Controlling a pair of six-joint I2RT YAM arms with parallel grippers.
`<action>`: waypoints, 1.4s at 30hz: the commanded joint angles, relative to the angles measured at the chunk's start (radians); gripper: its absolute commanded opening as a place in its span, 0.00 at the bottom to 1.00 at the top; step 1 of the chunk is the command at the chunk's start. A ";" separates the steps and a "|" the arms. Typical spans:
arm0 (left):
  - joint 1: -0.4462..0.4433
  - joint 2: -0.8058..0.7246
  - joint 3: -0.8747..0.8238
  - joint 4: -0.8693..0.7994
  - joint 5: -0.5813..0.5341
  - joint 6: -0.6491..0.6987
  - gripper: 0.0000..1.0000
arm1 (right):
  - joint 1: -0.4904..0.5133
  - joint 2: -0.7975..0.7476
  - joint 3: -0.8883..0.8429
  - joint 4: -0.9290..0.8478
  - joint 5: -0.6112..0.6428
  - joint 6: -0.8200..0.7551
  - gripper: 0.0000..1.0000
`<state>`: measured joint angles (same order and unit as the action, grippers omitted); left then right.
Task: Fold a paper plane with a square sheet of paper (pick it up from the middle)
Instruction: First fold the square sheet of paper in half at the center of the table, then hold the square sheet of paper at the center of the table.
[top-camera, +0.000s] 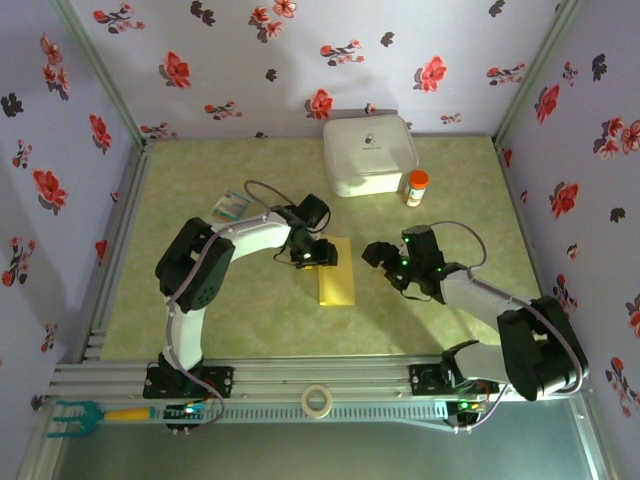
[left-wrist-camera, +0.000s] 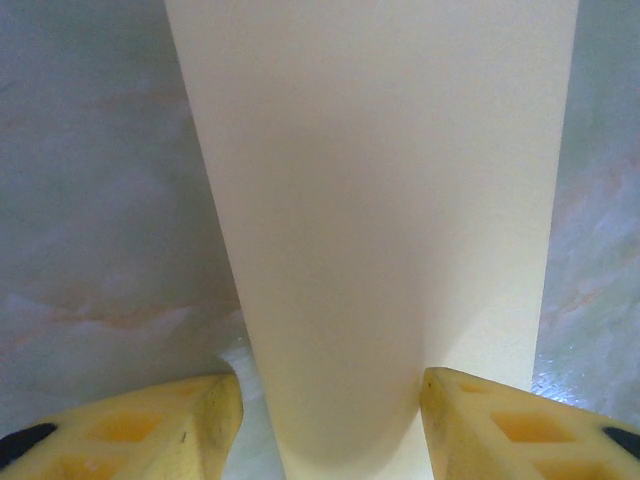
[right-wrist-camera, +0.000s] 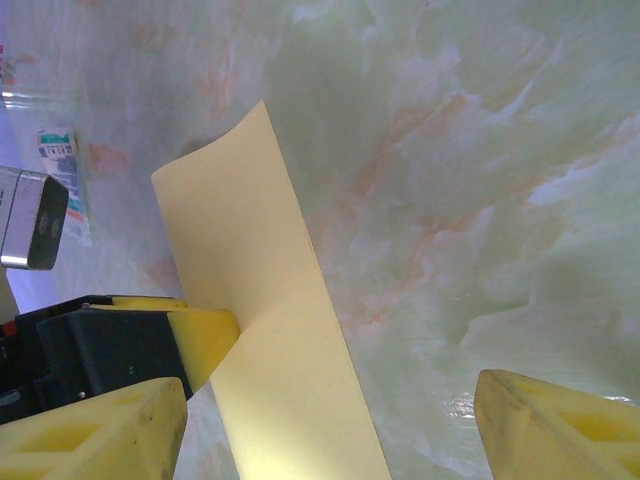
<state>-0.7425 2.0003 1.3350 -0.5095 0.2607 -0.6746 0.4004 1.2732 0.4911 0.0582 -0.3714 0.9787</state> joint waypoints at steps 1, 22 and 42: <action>-0.001 0.101 -0.043 0.005 -0.103 -0.009 0.53 | 0.008 0.015 0.030 -0.002 -0.011 -0.014 0.77; -0.015 0.135 -0.016 -0.021 -0.110 -0.016 0.54 | 0.025 0.055 0.048 -0.001 -0.025 -0.025 0.76; -0.021 0.146 -0.003 -0.021 -0.103 0.003 0.54 | 0.094 0.247 0.163 0.031 -0.112 -0.056 0.07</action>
<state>-0.7567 2.0243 1.3743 -0.5518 0.2379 -0.6994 0.4778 1.4754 0.6033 0.0799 -0.4541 0.9421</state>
